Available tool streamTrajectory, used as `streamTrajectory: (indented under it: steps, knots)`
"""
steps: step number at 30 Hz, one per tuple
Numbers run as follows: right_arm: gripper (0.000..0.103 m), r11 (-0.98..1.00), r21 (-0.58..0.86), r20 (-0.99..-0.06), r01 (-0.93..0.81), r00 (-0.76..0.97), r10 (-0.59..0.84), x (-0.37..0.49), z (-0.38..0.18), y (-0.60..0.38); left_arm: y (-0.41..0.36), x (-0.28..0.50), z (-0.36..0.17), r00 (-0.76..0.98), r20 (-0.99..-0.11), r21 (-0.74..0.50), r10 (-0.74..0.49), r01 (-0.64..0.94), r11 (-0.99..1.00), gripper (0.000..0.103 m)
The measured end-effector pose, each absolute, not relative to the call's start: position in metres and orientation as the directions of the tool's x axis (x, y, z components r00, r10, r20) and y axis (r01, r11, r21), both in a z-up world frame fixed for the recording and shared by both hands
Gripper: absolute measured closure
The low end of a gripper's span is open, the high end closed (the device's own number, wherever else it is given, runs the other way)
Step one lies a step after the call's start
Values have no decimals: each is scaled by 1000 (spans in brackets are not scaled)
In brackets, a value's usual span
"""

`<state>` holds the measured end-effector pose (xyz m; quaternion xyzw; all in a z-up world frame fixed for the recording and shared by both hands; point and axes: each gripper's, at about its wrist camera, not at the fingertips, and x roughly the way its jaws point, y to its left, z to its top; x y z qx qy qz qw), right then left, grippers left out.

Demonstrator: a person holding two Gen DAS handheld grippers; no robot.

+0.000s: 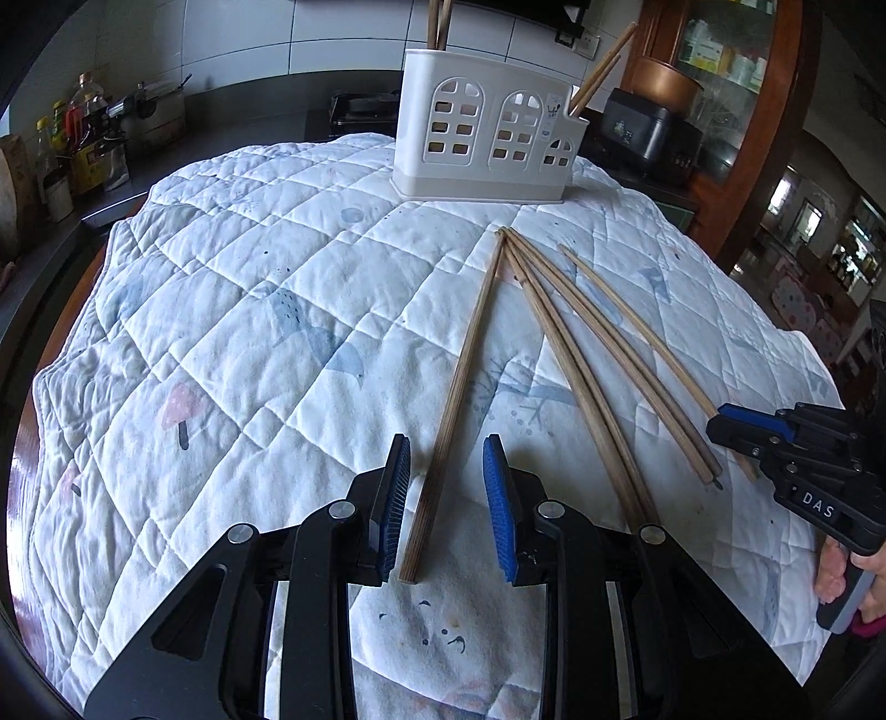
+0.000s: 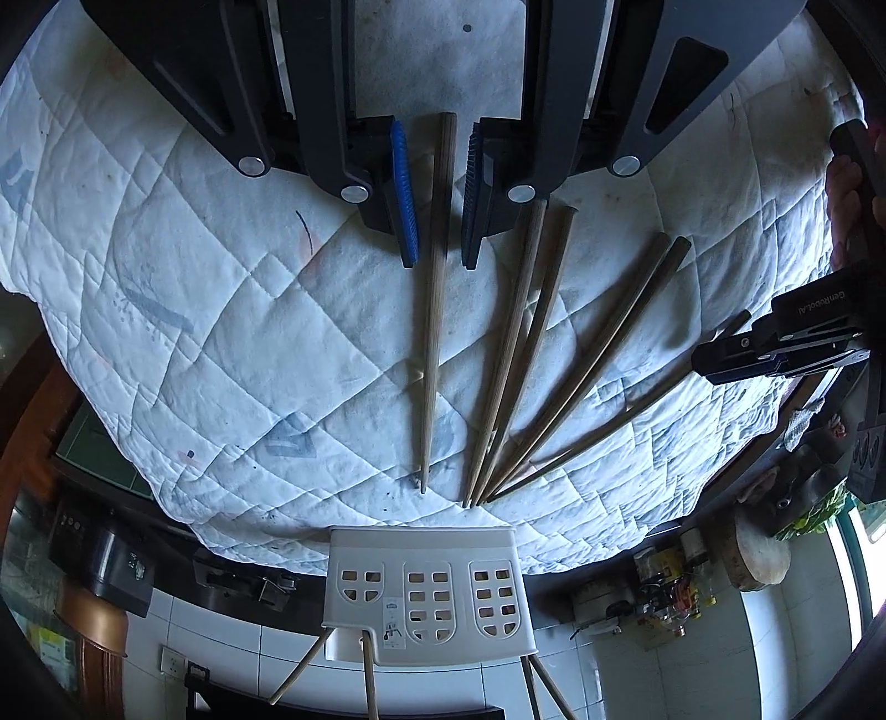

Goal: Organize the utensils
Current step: 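Close the left tool on a chopstick and lift while the right tool grasps another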

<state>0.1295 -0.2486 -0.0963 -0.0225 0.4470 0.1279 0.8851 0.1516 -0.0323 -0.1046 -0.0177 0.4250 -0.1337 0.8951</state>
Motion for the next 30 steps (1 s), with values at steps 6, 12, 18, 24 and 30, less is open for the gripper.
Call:
streamTrajectory:
  steps: [6, 12, 18, 24, 30]
  knots:
    - [90, 966, 55, -801, -253, 567, 194, 131, -98, -247, -34, 155, -111, 599, -766, -130, -235, 214, 968, 87]
    - [92, 968, 37, -800, -249, 573, 178, 130, -99, -244, -41, 155, -111, 608, -771, -70, -188, 213, 974, 92]
    - [96, 964, 58, -787, -260, 582, 205, 129, -93, -251, -37, 156, -109, 603, -771, -99, -204, 203, 974, 97]
    - [96, 959, 51, -746, -279, 628, 222, 121, -69, -256, -36, 152, -101, 611, -759, -121, -226, 208, 971, 98]
    - [96, 955, 49, -687, -293, 684, 246, 116, -34, -257, -32, 148, -78, 655, -711, -150, -255, 213, 965, 98]
